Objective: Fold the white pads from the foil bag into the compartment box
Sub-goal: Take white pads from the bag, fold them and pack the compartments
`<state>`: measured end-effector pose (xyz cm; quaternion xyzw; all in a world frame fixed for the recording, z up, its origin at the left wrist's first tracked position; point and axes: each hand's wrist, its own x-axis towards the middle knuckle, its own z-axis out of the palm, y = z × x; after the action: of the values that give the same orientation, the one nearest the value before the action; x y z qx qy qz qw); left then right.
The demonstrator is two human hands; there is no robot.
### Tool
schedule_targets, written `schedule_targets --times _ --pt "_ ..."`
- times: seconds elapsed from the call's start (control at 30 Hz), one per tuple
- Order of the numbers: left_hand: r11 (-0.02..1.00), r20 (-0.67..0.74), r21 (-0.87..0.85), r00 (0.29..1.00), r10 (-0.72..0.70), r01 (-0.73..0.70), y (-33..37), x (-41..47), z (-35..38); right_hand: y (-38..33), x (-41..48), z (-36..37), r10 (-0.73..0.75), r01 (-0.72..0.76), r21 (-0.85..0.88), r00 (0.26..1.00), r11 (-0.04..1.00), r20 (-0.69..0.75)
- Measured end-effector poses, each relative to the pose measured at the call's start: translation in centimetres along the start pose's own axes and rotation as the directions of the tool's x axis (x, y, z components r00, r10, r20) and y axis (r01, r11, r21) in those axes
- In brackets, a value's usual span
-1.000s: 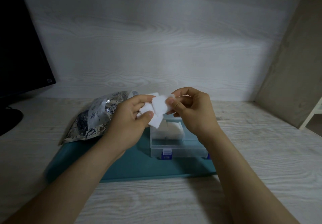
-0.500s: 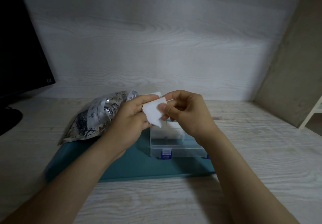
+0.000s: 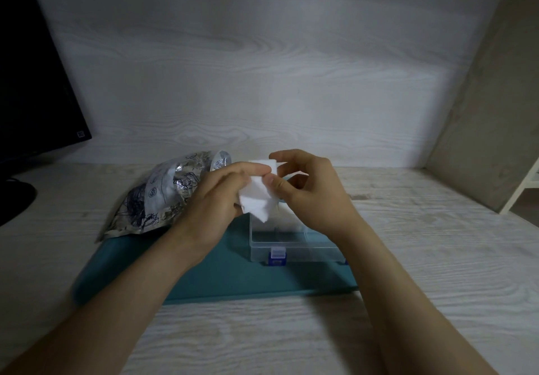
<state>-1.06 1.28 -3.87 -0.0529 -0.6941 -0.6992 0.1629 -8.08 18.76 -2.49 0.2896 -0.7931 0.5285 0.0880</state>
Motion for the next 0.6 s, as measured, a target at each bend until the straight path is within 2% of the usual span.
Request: schedule_targets --times 0.07,0.17,0.3,0.4,0.5,0.6 --pt "0.999 0.025 0.029 0.999 0.023 -0.023 0.2 -0.2 0.1 0.1 0.0 0.1 -0.011 0.011 -0.014 1.0 1.0 -0.02" --pt "0.968 0.038 0.214 0.992 0.123 -0.129 -0.2 -0.2 0.0 -0.1 0.0 0.1 0.012 -0.011 0.006 1.0 1.0 -0.021" --pt "0.933 0.047 0.324 0.987 0.153 -0.16 -0.7 0.0 -0.5 -0.6 -0.2 -0.1 0.128 -0.134 0.112 0.99 0.985 0.059" --pt "0.912 0.052 0.369 0.983 0.175 -0.182 -0.9 0.1 -0.7 -0.6 -0.3 -0.3 0.156 -0.175 0.194 0.982 0.965 0.11" --pt "0.899 0.03 0.394 0.98 0.197 -0.193 -1.1 0.2 -0.7 -0.8 -0.3 -0.4 0.168 -0.174 0.236 0.985 0.956 0.046" --pt "0.913 -0.015 0.376 0.984 0.177 -0.158 -1.3 0.3 -0.7 -0.7 0.0 -0.7 0.177 -0.142 0.326 0.981 0.935 -0.083"
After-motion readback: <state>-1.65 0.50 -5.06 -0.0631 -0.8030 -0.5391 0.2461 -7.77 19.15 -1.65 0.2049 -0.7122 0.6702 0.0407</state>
